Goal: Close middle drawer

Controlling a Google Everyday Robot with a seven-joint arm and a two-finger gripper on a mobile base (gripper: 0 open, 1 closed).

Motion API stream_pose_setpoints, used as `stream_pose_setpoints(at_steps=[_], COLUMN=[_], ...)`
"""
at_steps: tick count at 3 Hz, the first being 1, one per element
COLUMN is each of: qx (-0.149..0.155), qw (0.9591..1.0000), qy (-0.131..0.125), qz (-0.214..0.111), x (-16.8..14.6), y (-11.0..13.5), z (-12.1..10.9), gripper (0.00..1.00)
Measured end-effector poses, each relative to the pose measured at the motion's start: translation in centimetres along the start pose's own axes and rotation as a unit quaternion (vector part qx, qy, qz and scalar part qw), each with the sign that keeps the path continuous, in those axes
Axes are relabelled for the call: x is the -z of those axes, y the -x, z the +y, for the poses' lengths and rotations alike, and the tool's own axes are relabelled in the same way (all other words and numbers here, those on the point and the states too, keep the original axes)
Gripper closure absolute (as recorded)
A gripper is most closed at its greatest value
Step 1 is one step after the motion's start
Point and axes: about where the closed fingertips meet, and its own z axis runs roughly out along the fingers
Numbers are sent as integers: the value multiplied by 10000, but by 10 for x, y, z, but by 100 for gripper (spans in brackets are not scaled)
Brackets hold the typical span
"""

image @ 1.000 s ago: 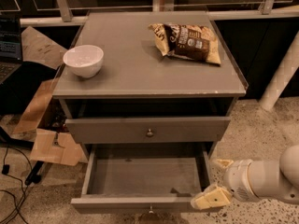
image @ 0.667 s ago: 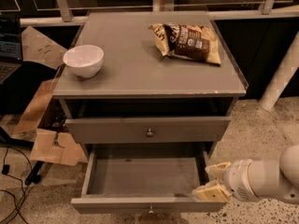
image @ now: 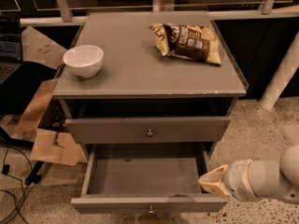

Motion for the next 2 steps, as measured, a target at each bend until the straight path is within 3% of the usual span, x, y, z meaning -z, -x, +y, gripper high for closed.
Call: stream_pose_setpoints(at_steps=[1,2], qx=[85,9], qw=[9998,9993], qy=[-31,-88], qz=[-166,-366], x=[-3,-20], y=[-2,-20], z=[6,11], gripper=[100,100])
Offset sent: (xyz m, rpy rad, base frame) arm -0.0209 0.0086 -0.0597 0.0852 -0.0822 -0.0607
